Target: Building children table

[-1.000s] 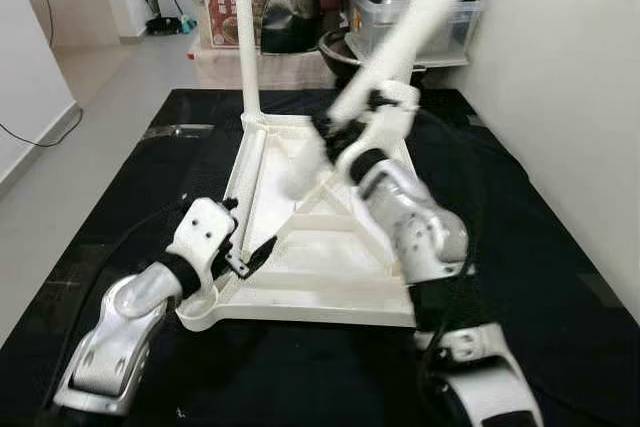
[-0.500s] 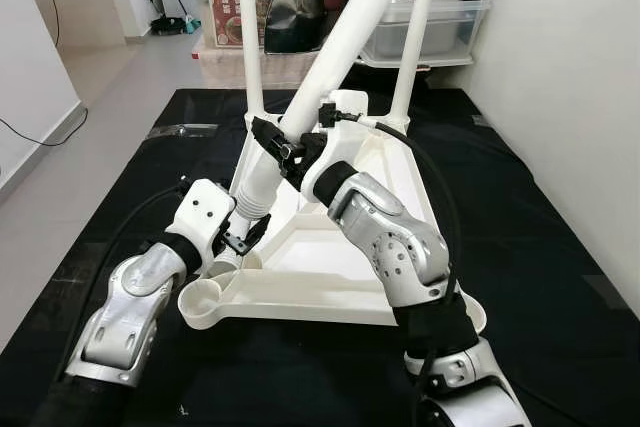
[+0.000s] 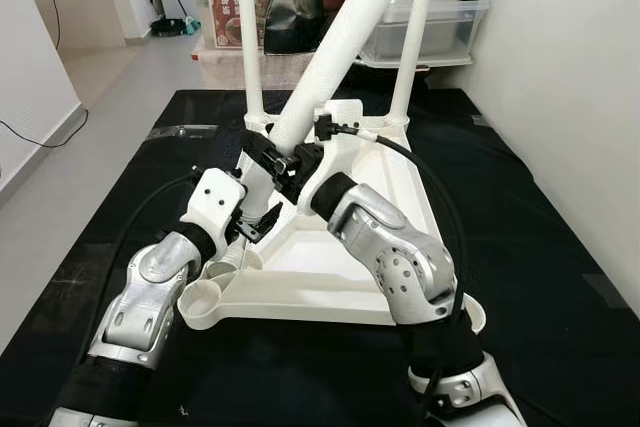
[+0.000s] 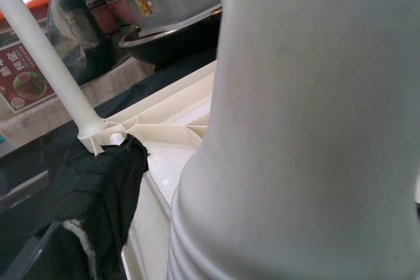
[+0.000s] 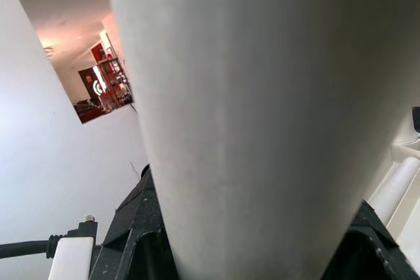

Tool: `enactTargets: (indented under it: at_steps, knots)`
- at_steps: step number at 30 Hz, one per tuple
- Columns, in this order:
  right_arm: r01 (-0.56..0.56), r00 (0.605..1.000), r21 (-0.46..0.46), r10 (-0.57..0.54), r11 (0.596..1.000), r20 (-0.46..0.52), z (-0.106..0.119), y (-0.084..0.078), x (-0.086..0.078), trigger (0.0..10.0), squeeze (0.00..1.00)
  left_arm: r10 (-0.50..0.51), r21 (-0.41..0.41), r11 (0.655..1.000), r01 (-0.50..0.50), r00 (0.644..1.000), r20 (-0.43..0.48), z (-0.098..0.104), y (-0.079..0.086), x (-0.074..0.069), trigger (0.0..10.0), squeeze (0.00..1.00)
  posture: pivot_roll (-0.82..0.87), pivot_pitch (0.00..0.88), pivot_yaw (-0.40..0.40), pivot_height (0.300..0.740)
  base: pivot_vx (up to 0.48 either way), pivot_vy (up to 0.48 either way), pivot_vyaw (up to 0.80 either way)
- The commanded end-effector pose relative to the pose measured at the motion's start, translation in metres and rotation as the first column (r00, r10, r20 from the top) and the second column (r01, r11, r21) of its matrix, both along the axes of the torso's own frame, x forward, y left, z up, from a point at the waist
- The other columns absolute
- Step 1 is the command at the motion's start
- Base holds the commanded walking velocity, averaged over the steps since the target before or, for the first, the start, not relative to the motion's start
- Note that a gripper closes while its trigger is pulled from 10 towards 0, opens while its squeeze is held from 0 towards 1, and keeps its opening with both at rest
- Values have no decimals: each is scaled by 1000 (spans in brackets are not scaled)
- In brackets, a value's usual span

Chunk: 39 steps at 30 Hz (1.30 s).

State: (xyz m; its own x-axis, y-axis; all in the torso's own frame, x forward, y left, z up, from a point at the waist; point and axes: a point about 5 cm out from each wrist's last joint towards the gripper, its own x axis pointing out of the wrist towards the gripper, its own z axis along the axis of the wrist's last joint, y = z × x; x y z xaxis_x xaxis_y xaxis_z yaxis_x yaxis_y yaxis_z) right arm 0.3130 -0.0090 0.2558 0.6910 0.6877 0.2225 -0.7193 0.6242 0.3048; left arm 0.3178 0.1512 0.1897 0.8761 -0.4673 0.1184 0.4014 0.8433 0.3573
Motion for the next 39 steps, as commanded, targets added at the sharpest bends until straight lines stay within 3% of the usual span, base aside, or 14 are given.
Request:
enactTargets:
  at_steps: [1,12,13,14,15,16,17,18,19,24,25,26,27,39]
  knots:
    - [-151,988,39,152,988,-12,-1,24,-18,0,0,-30,4,1000,30,999,12,1,-9,3,0,0,63,0,4,740,0,0,0]
    - [-143,990,30,143,989,11,1,21,-18,0,0,1,15,1000,-1,1000,4,-5,-5,1,0,0,68,0,-6,740,0,0,0]
    - [-136,991,33,136,990,11,2,21,-16,3294,0,-7,14,1000,7,1000,-3,-6,-6,0,0,0,72,0,-11,740,0,0,0]
    - [-130,991,34,130,991,10,3,21,-15,3294,0,-13,13,1000,14,1000,-8,-6,-7,0,0,0,72,0,-11,740,0,0,0]
    - [-122,992,36,122,992,13,4,21,-13,10000,0,-25,27,999,25,1000,-3,-6,-7,-1,7765,0,74,0,-13,740,0,0,0]
    - [-117,993,38,117,992,16,4,21,-12,10000,0,-32,37,999,32,999,1,-6,-7,-2,7765,0,75,0,-14,740,0,0,0]
    - [-95,995,24,94,995,29,4,18,-10,10000,278,-34,47,998,34,999,5,-6,-7,-3,10000,0,78,0,-16,740,0,0,0]
    - [-79,996,14,78,997,38,4,17,-9,10000,278,-35,53,998,35,999,7,-5,-7,-3,10000,0,78,0,-16,740,0,0,0]
    - [-70,997,16,69,997,40,3,15,-7,10000,1000,-49,55,997,49,999,4,-5,-7,-6,10000,0,78,0,-17,740,0,0,0]
    - [-56,998,30,55,998,43,4,7,-2,10000,1000,-127,61,990,128,992,-15,-5,-9,-18,10000,0,85,0,-18,740,0,0,0]
    - [-73,996,41,70,997,58,6,5,-1,10000,659,-145,61,987,146,989,-25,-5,-9,-22,10000,0,88,0,-18,740,0,0,0]
    - [-86,994,49,82,995,69,7,3,-1,10000,659,-154,60,986,155,988,-31,-5,-9,-23,10000,0,88,0,-18,740,0,0,0]
    - [-115,990,66,108,991,92,10,1,-3,10000,0,-167,55,984,169,985,-40,-5,-9,-26,10000,0,89,0,-18,740,0,0,0]
    - [-626,748,-10,604,780,274,9,-31,-41,10000,0,-371,100,916,387,916,-153,-2,-1,-66,10000,0,116,0,-24,740,0,0,0]
